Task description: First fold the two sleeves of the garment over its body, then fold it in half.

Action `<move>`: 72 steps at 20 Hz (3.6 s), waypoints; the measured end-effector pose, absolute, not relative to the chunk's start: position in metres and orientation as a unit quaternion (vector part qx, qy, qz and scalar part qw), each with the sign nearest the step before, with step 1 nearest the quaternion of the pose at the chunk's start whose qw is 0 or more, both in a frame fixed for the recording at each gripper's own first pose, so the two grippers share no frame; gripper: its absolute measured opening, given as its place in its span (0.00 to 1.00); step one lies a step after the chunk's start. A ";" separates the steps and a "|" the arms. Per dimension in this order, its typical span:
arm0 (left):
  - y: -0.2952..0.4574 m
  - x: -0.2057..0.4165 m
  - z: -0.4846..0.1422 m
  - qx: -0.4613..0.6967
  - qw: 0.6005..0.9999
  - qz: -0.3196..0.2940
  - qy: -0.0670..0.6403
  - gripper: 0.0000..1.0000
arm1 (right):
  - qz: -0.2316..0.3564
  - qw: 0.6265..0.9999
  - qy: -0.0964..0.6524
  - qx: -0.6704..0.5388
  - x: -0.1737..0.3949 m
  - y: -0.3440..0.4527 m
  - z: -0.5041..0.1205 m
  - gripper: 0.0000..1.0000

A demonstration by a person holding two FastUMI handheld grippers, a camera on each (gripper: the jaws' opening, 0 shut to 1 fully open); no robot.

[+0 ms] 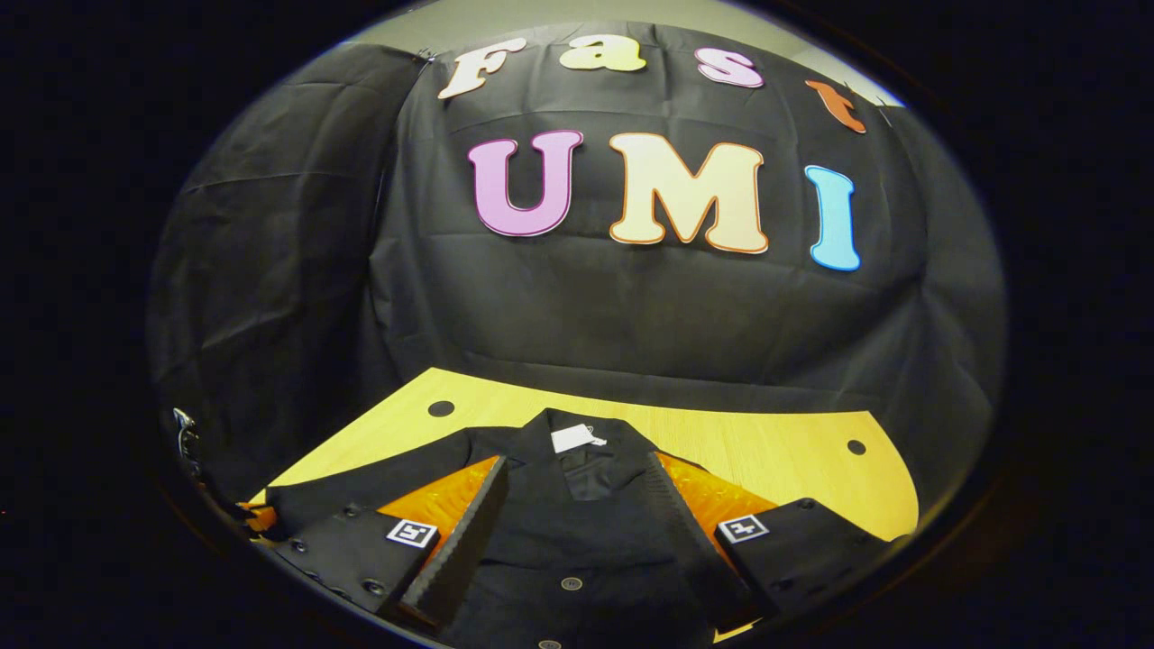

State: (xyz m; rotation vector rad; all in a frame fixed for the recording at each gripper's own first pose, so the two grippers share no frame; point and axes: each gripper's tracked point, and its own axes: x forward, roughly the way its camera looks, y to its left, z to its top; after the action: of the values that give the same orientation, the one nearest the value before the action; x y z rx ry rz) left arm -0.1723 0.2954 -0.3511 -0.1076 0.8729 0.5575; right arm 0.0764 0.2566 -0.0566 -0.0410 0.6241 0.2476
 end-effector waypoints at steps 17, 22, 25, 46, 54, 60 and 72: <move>0.252 -0.088 -0.284 -0.076 0.907 0.197 0.365 0.00 | 0.122 0.947 0.297 0.016 0.041 0.204 -0.036 0.96; 0.226 -0.047 -0.259 -0.074 0.926 0.161 0.334 0.00 | 0.113 0.948 0.295 0.026 0.032 0.180 -0.032 0.97; 0.205 -0.026 -0.247 -0.075 0.934 0.137 0.321 0.00 | 0.104 0.950 0.294 0.030 0.028 0.163 -0.029 0.97; 0.017 0.100 -0.246 -0.036 0.950 -0.040 0.309 0.00 | 0.028 0.953 0.296 0.066 -0.018 0.049 -0.032 0.98; -0.056 0.130 -0.260 -0.028 0.944 -0.094 0.315 0.00 | 0.004 0.948 0.308 0.075 -0.041 0.015 -0.040 0.98; -0.105 0.143 -0.270 -0.028 0.937 -0.122 0.325 0.00 | -0.018 0.946 0.312 0.080 -0.053 -0.015 -0.042 0.97; -0.134 0.162 -0.276 0.048 0.945 -0.084 0.312 0.62 | -0.033 0.947 0.308 0.089 -0.065 -0.054 -0.037 0.97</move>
State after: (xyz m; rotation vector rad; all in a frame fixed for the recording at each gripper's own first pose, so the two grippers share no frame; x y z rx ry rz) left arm 0.1616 -0.1335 -0.2757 0.0968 0.6363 -0.1721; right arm -0.0654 -0.0541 -0.0367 0.1810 0.6266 -0.0681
